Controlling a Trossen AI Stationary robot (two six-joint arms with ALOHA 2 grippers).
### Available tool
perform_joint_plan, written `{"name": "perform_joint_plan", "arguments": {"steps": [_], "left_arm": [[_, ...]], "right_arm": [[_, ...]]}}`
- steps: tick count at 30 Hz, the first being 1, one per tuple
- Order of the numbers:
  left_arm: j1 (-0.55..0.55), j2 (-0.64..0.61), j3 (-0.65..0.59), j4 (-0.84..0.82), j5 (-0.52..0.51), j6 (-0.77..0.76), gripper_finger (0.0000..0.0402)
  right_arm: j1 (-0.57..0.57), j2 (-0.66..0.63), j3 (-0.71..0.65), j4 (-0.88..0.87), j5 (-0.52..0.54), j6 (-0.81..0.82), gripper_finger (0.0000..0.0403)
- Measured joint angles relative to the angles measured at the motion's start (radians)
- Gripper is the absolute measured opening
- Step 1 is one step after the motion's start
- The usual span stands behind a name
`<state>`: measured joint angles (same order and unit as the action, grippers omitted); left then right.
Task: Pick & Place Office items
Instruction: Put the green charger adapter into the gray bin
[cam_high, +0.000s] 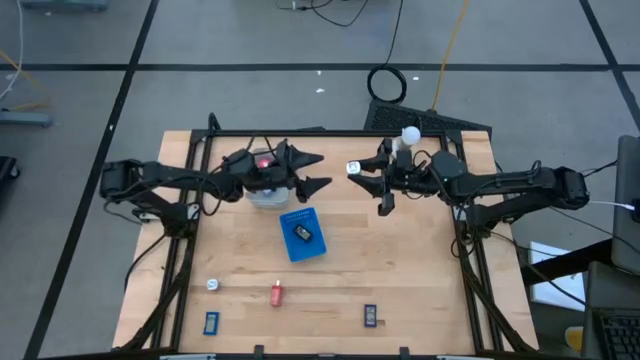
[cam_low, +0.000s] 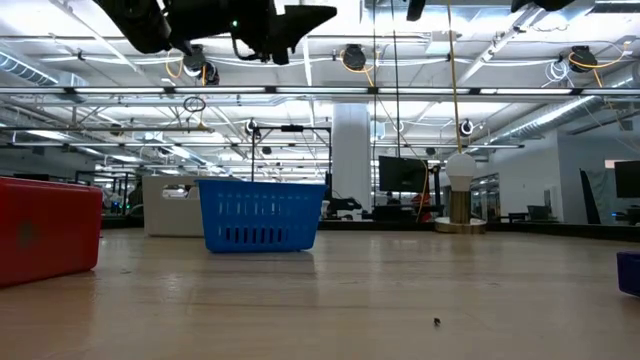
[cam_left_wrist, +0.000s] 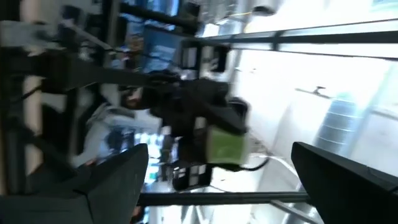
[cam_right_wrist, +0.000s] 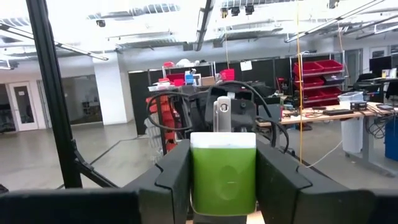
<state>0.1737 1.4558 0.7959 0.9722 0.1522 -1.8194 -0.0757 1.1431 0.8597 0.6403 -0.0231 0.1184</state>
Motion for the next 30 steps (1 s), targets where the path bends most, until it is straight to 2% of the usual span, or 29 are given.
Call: {"name": "perform_joint_plan", "arguments": {"steps": [9,16,30], "left_arm": [[-0.005,0.011,0.0,0.019,-0.022,0.007,0.0398],[-0.013,0.011,0.0,0.014,-0.003,0.019,0.0397],[-0.039,0.011,0.0,-0.029,0.015,0.027,0.0397]], "right_arm": [[0.0,0.028,0.001,0.042,-0.004,0.029,0.0125],[0.014,0.103,0.001,0.117,-0.007,0.053,0.0125],[0.015,0.152,0.001,0.155,-0.007,0.054,0.0125]]}}
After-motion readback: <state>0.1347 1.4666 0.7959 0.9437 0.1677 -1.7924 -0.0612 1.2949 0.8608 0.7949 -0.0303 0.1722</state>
